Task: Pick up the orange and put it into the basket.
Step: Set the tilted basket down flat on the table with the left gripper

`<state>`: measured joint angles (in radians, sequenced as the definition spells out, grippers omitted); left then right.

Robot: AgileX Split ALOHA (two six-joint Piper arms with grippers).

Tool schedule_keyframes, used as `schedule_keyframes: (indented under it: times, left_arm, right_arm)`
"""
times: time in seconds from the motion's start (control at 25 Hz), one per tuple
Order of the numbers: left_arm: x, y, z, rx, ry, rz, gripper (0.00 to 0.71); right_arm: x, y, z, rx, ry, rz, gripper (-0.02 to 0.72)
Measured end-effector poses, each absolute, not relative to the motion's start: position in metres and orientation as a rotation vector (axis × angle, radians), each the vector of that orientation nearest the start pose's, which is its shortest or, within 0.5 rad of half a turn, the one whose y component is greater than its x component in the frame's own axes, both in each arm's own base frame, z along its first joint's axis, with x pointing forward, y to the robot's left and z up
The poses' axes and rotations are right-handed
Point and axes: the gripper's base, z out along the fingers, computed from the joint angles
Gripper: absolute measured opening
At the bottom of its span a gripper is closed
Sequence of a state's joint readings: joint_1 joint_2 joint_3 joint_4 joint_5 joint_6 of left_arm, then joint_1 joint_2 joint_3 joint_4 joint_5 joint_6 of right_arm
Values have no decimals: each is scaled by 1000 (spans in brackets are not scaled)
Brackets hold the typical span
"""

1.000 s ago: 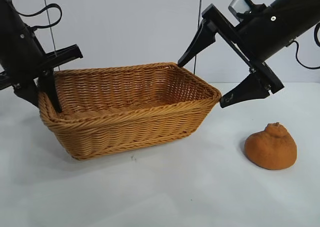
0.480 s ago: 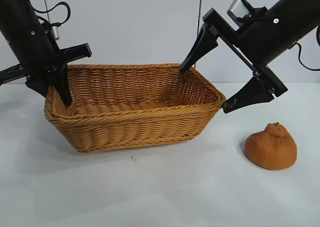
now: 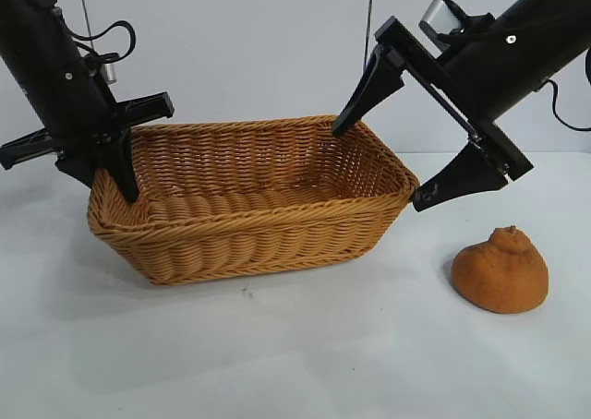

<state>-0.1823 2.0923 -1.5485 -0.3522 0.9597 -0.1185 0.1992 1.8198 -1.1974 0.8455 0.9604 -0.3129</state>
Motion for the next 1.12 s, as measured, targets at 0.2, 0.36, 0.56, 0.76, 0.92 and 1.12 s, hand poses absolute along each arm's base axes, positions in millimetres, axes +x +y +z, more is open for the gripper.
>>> schedule_keyframes:
  times: [0.2,0.36,0.56,0.76,0.92,1.12]
  left_arm:
    - [413,-102,172,-163,2989,-482,96]
    - [414,-102,172,-151,2985,-477,94]
    - [418,-102,172,-150,2941,-470,89]
    - [420,-101,155,-184,2977,-454,87]
    - [420,-102,148,-180,2999,-446,84]
    - [418,-102,147,-170,3016,-445,84]
  right_arm:
    - [335,125,209,-50,2856,1052,694]
    - [333,125,209,-59,2867,1063,694]
    - [333,126,210,-57,2867,1072,694]
    - [333,126,210,-54,2863,1080,694]
    - [334,127,212,-37,2846,1103,694]
    - [334,128,212,-32,2839,1114,694]
